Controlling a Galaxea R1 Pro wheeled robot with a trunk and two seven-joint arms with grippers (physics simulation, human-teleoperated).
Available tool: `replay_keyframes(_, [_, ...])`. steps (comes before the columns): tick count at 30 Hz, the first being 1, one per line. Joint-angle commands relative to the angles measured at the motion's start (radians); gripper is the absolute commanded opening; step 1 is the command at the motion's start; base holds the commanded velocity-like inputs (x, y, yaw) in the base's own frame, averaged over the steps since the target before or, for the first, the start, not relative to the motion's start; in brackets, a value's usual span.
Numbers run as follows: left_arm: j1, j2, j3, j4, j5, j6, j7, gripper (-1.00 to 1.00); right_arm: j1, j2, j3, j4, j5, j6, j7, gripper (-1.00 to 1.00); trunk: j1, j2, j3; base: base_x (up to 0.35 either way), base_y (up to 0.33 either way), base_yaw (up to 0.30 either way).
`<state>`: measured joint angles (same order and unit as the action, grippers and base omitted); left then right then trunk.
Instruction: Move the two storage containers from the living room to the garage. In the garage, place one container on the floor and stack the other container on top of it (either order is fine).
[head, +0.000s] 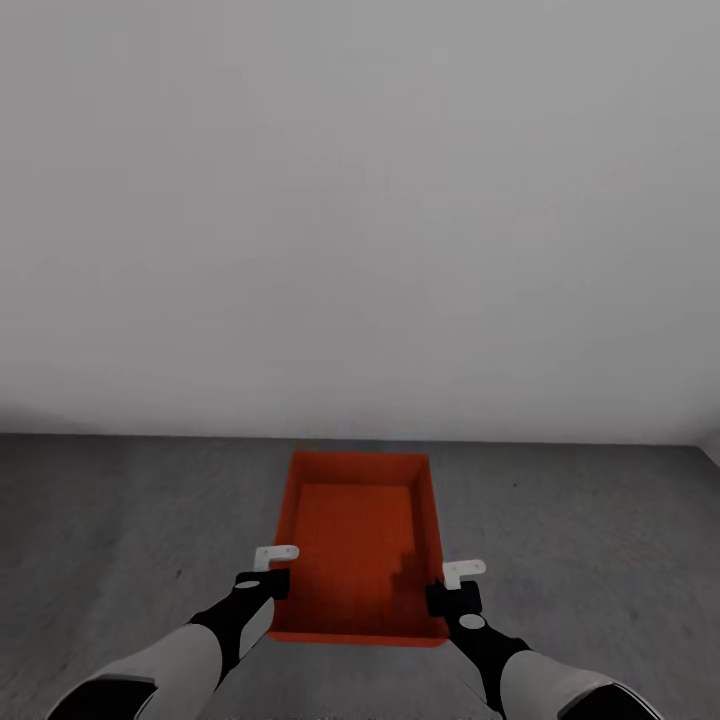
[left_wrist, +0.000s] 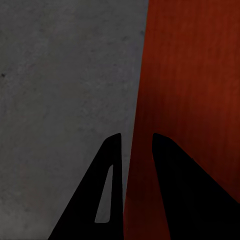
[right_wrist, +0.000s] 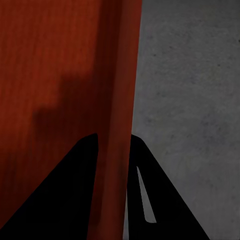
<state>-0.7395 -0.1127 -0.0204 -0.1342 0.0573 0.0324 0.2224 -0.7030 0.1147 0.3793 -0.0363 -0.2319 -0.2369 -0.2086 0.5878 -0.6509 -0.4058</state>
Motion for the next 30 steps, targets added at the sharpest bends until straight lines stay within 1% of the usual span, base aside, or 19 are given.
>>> replay_keyframes(1, [0.000,-0.001,0.004,-0.005,-0.003,-0.002,0.005,-1.00,-0.001,0.002,-0.068,0.002,-0.012,-0.001,0.001,-1.00,0.000,-0.001,-0.003,0.000,0.000,0.000])
replay_keyframes(30, [0.000,-0.001,0.004,-0.007,-0.004,-0.002,0.005,-1.00,-0.001,0.002,-0.068,0.003,-0.012,-0.002,0.001,-1.00,0.000,-0.001,-0.049,0.000,0.000,0.000])
